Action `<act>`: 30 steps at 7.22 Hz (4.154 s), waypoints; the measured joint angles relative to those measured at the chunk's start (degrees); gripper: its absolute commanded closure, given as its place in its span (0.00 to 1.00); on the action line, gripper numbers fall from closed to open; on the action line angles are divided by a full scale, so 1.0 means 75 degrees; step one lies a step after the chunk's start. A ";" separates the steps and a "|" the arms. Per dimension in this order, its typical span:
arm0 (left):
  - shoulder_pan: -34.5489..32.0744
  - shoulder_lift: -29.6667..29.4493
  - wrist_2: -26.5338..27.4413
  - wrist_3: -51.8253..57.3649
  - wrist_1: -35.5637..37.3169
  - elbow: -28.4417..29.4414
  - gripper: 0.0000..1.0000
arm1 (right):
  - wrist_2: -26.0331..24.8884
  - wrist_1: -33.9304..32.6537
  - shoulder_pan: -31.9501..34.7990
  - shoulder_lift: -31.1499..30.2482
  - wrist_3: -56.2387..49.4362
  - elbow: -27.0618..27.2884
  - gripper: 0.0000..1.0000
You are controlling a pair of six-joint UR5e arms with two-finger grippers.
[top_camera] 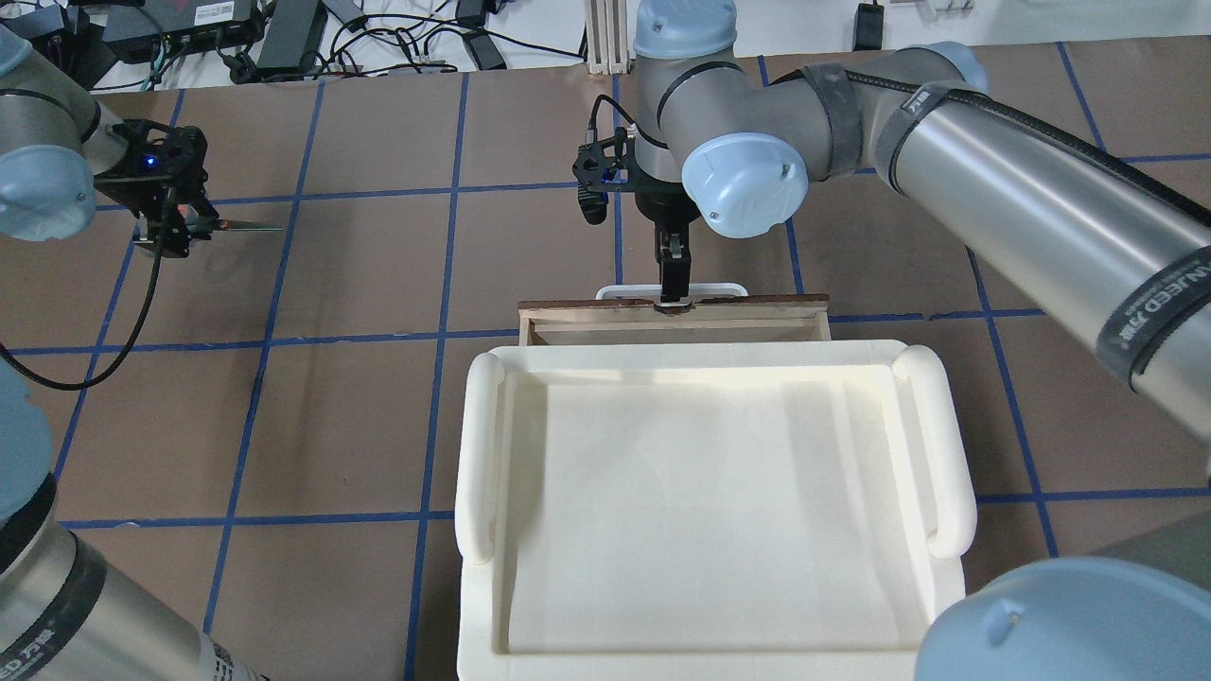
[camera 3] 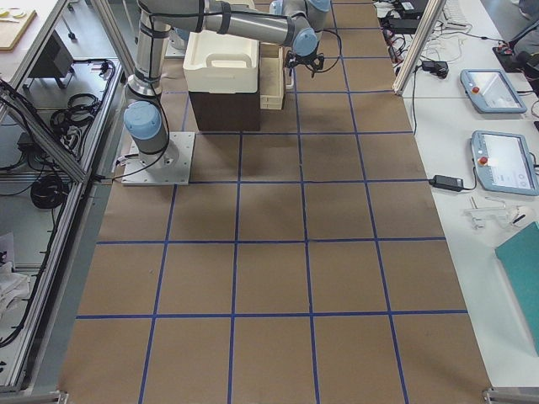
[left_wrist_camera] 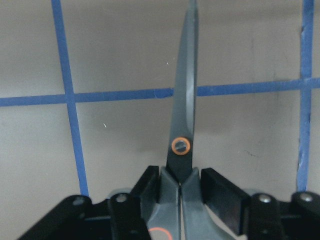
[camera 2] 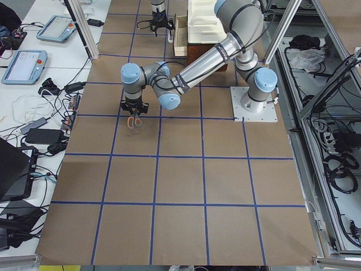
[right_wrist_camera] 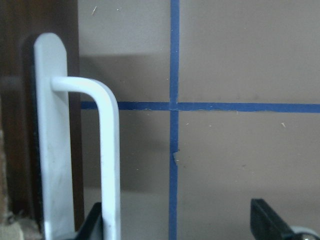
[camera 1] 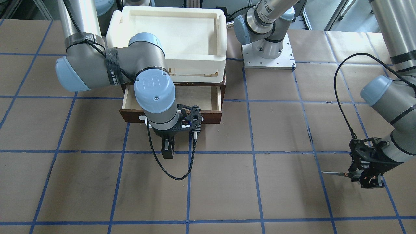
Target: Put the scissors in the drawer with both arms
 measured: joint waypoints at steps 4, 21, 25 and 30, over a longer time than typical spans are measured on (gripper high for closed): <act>-0.0001 -0.0008 0.0029 -0.0011 0.0003 0.0033 1.00 | 0.0008 -0.0089 -0.0152 0.0206 -0.0174 -0.0170 0.00; -0.0488 0.0377 0.0069 -0.0550 -0.0266 0.0051 1.00 | 0.0152 -0.0342 -0.0400 0.0868 -0.0376 -0.1184 0.00; -0.1463 0.1088 0.0028 -0.1771 -0.1390 0.0051 1.00 | 0.0240 0.0768 -0.0652 -0.0227 -0.0295 -0.1511 0.00; -0.3497 0.1713 0.0055 -0.4154 -0.1972 -0.0027 1.00 | 0.0313 0.2717 -0.2150 -0.2070 0.0604 -0.1425 0.00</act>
